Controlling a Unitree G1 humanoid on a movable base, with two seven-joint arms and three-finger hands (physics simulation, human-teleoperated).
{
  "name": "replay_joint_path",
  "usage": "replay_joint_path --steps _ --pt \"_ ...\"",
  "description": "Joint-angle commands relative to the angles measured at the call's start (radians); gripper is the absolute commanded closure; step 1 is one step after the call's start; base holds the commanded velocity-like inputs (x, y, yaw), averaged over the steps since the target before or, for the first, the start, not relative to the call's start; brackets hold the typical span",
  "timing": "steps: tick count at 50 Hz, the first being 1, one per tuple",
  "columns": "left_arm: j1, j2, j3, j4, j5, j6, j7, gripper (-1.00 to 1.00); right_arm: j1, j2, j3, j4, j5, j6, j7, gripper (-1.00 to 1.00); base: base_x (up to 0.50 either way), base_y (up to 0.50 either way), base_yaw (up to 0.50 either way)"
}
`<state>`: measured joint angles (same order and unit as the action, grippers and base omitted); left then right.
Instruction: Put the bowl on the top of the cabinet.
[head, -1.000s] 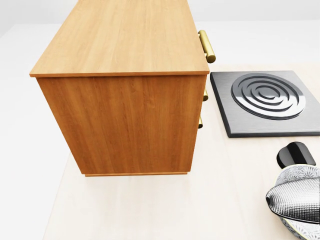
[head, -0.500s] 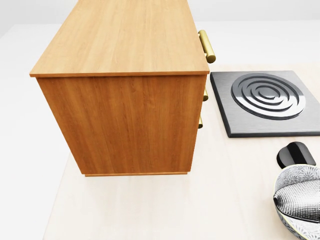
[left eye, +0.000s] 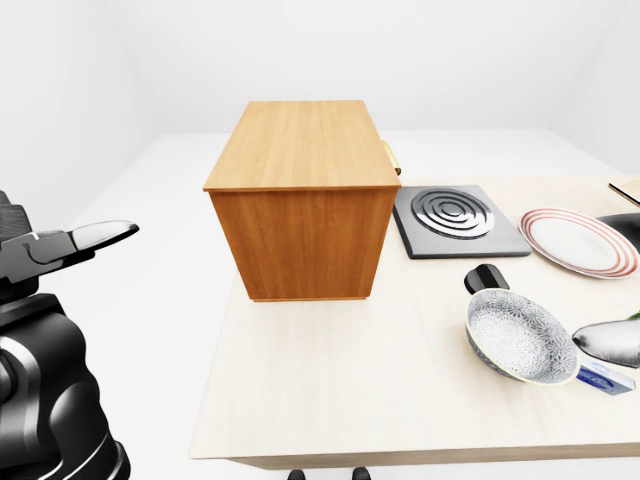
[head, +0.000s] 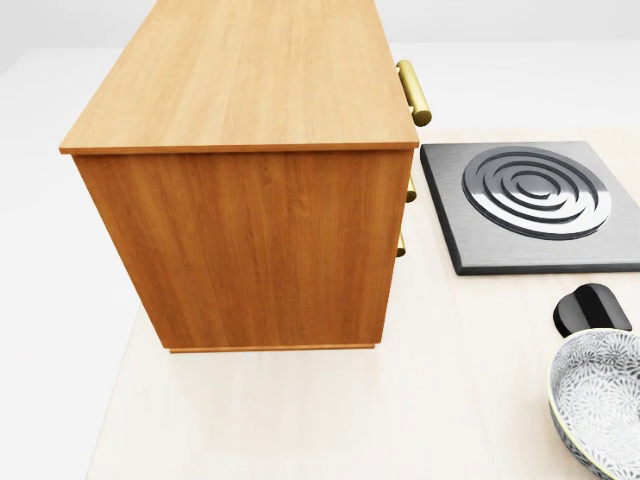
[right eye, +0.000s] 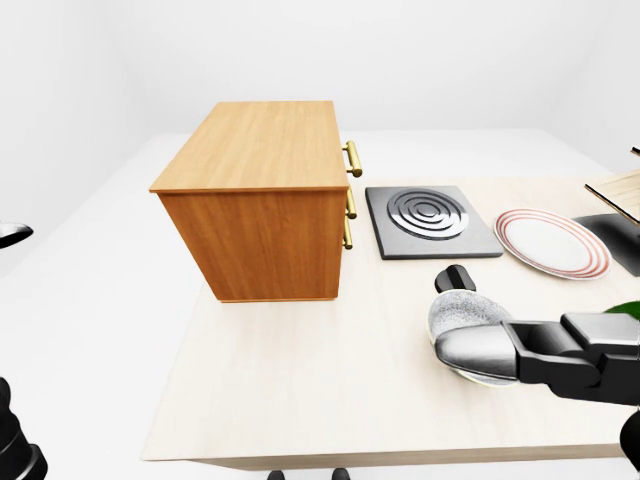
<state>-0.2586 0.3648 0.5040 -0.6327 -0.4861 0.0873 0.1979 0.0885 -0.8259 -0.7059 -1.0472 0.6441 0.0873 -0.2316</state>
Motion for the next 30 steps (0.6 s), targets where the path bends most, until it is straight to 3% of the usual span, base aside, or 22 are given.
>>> replay_joint_path --steps 1,10,15,18,25,30 --pt "-0.001 -0.007 -0.005 0.022 0.005 0.000 -0.003 -1.00 0.114 0.025 -0.133 0.000 0.018 0.000 0.097 -1.00 0.00 0.00 0.00" --pt "0.001 -0.009 -0.007 0.019 0.011 0.000 0.000 -1.00 0.161 0.182 -0.153 0.000 -0.096 0.000 0.277 -1.00 0.00 0.00 0.00" --pt "0.000 -0.009 -0.007 0.018 0.011 0.000 0.001 -1.00 0.142 0.215 -0.156 0.000 -0.120 0.000 0.318 -1.00 0.00 0.00 0.00" --pt "-0.001 -0.006 -0.003 0.009 0.007 0.000 0.006 -1.00 0.133 0.311 -0.168 0.000 -0.188 0.000 0.424 -1.00 0.00 0.00 0.00" --pt "0.000 -0.005 -0.001 0.008 0.006 0.000 0.005 -1.00 0.109 0.377 -0.204 0.000 -0.241 0.000 0.531 -1.00 0.00 0.00 0.00" --pt "-0.001 -0.004 -0.001 0.006 0.005 0.000 0.005 -1.00 0.079 0.460 -0.217 0.000 -0.317 0.000 0.637 -1.00 0.00 0.00 0.00"
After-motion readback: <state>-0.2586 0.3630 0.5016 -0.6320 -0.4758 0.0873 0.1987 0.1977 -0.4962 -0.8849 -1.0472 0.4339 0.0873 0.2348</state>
